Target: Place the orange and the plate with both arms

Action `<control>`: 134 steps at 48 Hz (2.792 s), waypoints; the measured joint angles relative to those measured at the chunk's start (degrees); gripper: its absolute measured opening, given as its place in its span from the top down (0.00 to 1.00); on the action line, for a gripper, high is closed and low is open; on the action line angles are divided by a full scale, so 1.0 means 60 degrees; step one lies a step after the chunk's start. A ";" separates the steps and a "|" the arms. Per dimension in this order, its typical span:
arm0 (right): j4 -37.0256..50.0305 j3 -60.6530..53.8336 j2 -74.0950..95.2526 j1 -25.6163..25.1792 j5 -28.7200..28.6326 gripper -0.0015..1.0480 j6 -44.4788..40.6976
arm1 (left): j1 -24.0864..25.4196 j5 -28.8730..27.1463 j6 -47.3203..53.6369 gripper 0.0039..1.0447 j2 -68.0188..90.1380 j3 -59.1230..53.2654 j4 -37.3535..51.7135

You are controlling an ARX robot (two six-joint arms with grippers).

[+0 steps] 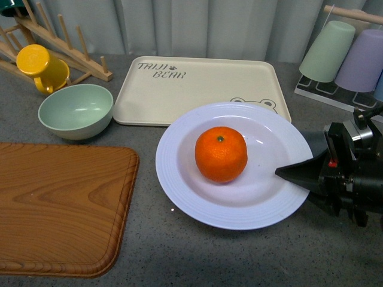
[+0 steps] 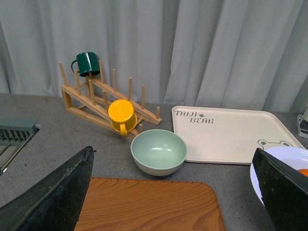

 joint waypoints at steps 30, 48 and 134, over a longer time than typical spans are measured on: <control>-0.1829 0.6604 0.3024 0.0900 0.1005 0.96 0.1923 | 0.0000 0.0004 0.0004 0.06 0.0000 0.0000 0.0000; -0.5107 1.1657 0.5621 0.1202 0.1727 0.96 0.1814 | 0.0000 0.0000 0.0004 0.06 0.0000 0.0000 0.0000; -0.3938 -0.3621 -0.9562 0.0142 0.7595 0.09 -0.8171 | 0.0000 0.0004 0.0004 0.06 0.0000 0.0000 0.0000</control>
